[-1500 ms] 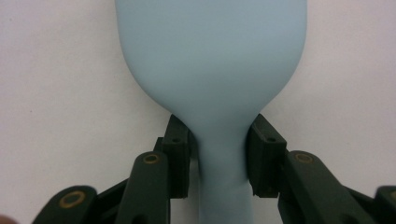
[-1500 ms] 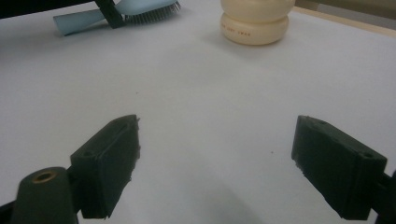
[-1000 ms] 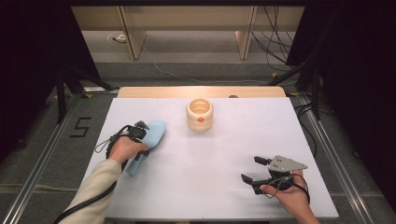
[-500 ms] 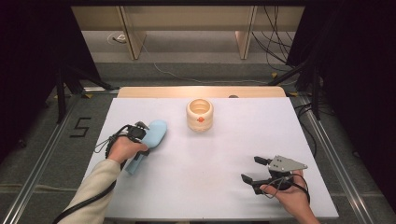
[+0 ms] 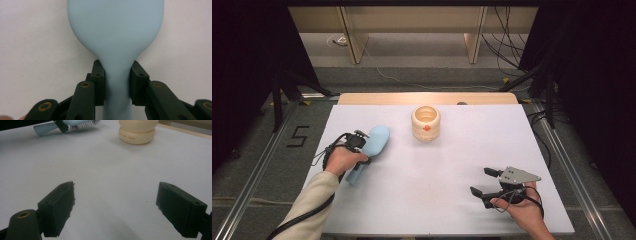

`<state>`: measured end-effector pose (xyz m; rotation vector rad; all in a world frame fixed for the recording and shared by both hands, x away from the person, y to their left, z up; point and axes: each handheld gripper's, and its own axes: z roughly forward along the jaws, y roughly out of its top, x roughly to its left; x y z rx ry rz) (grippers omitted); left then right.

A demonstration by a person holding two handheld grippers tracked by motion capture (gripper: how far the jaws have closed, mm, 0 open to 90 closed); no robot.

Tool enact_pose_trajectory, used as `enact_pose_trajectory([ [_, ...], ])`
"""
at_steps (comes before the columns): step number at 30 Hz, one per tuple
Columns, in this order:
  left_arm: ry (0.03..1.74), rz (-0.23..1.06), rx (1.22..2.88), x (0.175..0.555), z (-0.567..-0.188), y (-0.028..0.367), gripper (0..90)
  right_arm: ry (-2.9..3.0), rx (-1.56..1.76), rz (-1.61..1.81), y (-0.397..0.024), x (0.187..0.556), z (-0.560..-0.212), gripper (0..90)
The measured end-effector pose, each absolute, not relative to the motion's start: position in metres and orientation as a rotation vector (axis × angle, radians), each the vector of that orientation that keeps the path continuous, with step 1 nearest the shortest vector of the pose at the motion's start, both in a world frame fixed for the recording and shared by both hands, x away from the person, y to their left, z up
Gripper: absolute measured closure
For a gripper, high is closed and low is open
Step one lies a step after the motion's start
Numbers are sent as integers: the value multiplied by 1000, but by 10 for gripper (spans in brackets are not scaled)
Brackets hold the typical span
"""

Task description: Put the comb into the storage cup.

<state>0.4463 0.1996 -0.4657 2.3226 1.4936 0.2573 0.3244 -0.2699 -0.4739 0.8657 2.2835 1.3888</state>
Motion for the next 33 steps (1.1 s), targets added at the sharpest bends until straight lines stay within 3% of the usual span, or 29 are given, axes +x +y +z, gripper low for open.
enact_pose_trajectory([
  [33, 1331, 483, 2115, 431, -455, 201, 694, 2280, 865, 1396, -271, 325, -473, 163],
])
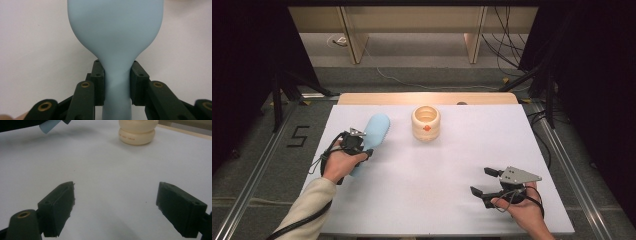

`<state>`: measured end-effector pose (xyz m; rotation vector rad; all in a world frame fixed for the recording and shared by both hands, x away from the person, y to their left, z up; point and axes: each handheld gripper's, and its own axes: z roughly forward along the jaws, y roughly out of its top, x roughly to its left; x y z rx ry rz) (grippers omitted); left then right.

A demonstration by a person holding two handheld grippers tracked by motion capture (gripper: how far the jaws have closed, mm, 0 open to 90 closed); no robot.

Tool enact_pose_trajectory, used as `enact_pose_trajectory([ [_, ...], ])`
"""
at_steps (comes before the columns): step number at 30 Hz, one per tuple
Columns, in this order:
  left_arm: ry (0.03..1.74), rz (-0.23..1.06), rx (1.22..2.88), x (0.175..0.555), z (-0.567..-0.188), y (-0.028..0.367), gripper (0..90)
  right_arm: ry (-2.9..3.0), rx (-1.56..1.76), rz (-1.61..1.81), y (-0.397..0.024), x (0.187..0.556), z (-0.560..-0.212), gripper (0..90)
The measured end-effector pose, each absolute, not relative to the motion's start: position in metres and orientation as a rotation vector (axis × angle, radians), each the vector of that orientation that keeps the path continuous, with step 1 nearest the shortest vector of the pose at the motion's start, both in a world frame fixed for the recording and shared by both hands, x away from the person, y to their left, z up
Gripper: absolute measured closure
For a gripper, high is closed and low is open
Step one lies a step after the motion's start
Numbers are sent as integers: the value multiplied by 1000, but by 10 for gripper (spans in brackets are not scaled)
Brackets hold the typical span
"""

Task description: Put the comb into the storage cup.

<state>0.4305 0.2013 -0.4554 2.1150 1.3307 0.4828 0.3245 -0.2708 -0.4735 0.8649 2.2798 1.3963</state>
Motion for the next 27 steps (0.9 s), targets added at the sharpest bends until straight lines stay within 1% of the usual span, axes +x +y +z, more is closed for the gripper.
enact_pose_trajectory([
  [11, 1298, 534, 2039, 421, -452, 204, 694, 2281, 864, 1397, -271, 324, -474, 163],
  [27, 1235, 570, 2002, 413, -447, 198, 694, 2276, 862, 1401, -271, 324, -473, 162],
])
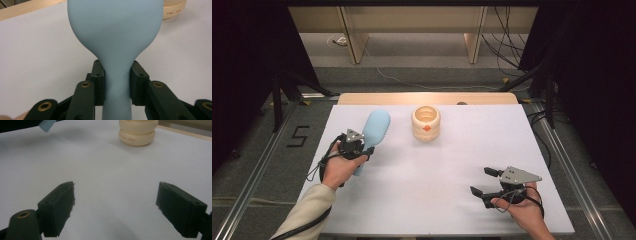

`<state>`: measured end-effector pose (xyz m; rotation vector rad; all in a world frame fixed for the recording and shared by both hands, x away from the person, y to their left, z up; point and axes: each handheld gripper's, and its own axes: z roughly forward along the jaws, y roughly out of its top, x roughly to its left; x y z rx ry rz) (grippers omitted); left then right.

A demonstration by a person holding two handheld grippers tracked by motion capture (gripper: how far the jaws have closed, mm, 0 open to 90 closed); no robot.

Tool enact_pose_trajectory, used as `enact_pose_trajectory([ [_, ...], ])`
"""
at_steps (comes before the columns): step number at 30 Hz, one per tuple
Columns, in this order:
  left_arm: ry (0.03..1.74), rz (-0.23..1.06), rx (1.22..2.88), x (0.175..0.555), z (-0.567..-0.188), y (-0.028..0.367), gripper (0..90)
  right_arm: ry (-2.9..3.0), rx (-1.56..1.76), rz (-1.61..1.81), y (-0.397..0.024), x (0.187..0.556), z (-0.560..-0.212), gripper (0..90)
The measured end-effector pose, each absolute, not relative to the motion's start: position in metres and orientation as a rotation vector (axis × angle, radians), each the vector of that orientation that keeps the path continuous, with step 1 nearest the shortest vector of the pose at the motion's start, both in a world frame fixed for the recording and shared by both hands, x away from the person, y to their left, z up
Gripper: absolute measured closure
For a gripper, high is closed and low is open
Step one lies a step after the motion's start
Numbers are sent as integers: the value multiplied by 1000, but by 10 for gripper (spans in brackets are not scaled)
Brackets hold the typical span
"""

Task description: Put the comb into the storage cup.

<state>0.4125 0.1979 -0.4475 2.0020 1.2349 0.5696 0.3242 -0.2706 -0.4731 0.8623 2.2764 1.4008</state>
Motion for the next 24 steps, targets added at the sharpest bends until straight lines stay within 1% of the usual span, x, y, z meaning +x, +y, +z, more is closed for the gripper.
enact_pose_trajectory([
  [24, 1134, 592, 1971, 406, -440, 188, 694, 2273, 859, 1404, -270, 324, -473, 162],
])
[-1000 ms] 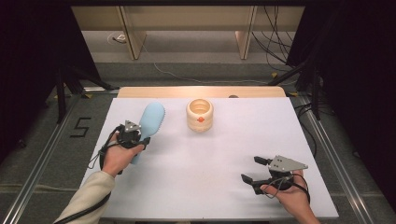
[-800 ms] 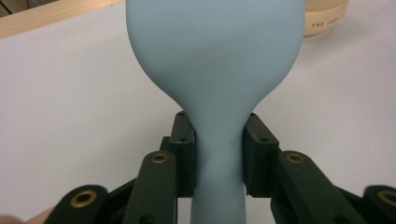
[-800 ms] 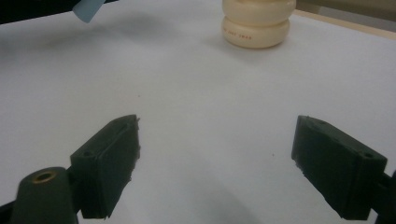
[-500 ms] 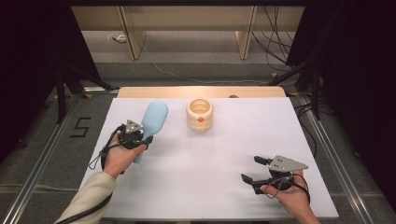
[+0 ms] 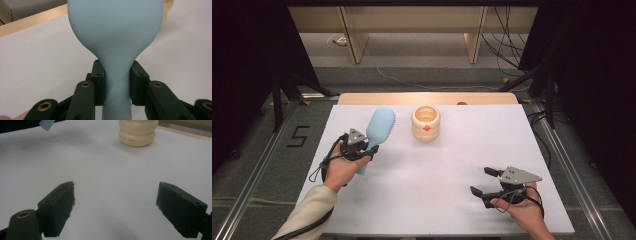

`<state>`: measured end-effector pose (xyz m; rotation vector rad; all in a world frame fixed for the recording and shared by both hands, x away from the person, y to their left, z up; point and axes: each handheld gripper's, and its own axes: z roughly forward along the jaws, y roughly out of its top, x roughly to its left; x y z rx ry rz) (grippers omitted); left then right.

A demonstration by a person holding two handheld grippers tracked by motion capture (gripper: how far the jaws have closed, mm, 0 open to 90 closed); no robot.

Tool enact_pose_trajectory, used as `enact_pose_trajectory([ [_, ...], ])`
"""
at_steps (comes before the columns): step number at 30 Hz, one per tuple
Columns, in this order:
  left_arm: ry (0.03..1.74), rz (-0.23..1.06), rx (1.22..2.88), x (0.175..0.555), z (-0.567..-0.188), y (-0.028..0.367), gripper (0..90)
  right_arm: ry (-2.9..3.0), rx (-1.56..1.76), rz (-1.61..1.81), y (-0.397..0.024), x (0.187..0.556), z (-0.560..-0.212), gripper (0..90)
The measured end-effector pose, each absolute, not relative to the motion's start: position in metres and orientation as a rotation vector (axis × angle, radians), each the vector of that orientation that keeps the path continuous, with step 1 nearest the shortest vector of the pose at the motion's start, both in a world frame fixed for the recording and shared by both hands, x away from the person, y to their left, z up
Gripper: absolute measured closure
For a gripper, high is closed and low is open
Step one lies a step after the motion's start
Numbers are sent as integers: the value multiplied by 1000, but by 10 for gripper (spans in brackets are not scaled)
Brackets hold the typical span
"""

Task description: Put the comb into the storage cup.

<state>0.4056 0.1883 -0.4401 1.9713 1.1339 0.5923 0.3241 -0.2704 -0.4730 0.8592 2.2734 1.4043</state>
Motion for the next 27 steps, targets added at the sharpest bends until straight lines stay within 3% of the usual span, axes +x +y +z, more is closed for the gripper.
enact_pose_trajectory([
  [27, 1068, 607, 1944, 398, -434, 177, 694, 2271, 858, 1406, -270, 324, -473, 162],
])
